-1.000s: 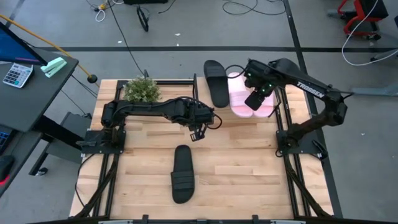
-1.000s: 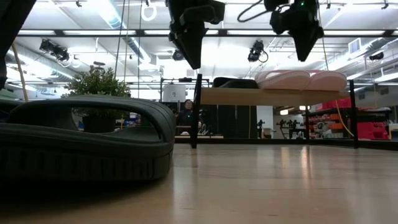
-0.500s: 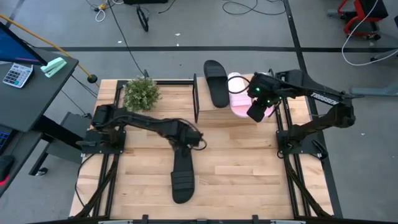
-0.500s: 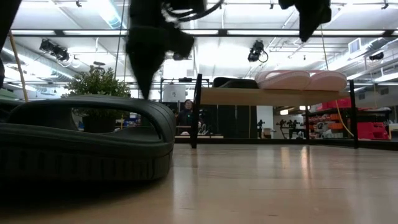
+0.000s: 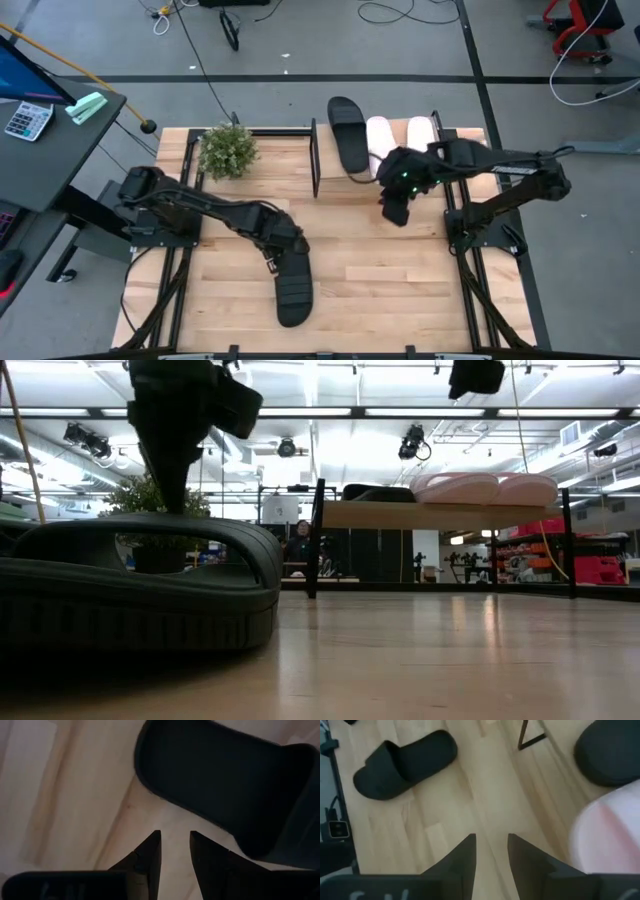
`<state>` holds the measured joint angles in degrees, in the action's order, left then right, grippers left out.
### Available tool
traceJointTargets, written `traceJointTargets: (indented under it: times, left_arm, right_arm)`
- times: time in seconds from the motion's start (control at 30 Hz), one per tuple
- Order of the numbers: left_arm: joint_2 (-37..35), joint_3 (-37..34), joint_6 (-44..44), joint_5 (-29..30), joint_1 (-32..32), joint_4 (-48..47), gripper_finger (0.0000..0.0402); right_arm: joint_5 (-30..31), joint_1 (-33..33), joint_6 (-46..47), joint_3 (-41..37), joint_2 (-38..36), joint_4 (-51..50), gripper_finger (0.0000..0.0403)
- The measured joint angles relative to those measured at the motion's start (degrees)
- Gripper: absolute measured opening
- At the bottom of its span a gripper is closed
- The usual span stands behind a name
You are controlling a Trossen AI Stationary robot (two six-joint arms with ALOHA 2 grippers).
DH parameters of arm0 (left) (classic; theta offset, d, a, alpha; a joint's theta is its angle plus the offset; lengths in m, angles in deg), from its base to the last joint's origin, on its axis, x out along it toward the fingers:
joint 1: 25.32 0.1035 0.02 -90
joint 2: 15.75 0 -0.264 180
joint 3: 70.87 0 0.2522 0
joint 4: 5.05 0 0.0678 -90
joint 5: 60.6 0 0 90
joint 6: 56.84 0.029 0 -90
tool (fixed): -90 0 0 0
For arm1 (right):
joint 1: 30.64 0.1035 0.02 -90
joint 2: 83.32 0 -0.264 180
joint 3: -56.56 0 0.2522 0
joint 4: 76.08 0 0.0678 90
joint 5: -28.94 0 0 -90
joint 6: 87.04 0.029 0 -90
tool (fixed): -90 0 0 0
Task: Pick and place slides into the shelf
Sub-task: Put the black slipper on the shelf
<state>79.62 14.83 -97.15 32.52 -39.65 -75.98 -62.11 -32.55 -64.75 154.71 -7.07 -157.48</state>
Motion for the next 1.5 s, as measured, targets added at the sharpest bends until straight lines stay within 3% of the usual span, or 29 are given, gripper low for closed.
traceJointTargets:
  times: [0.2, 0.6, 1.1, 1.5]
  left_arm:
    - [-0.7, -3.3, -6.0, 0.0, -2.3, 3.6, 0.0107]
    - [-0.7, -7.9, -14.3, -2.1, -6.2, 10.4, 0.0107]
    - [-0.7, -7.8, -23.4, -1.9, -11.8, 10.9, 0.0107]
    - [-0.6, -7.8, -23.6, -0.2, -13.5, 12.1, 0.0107]
  right_arm:
    - [-1.3, 1.1, 1.2, -7.6, 0.4, 7.1, 0.0118]
    - [-6.6, 0.9, 0.0, -19.5, 1.7, 33.9, 0.0118]
    - [-10.1, 0.6, -5.9, -19.9, 12.4, 37.1, 0.0118]
    - [-11.5, 0.6, -5.9, -19.9, 16.0, 38.6, 0.0118]
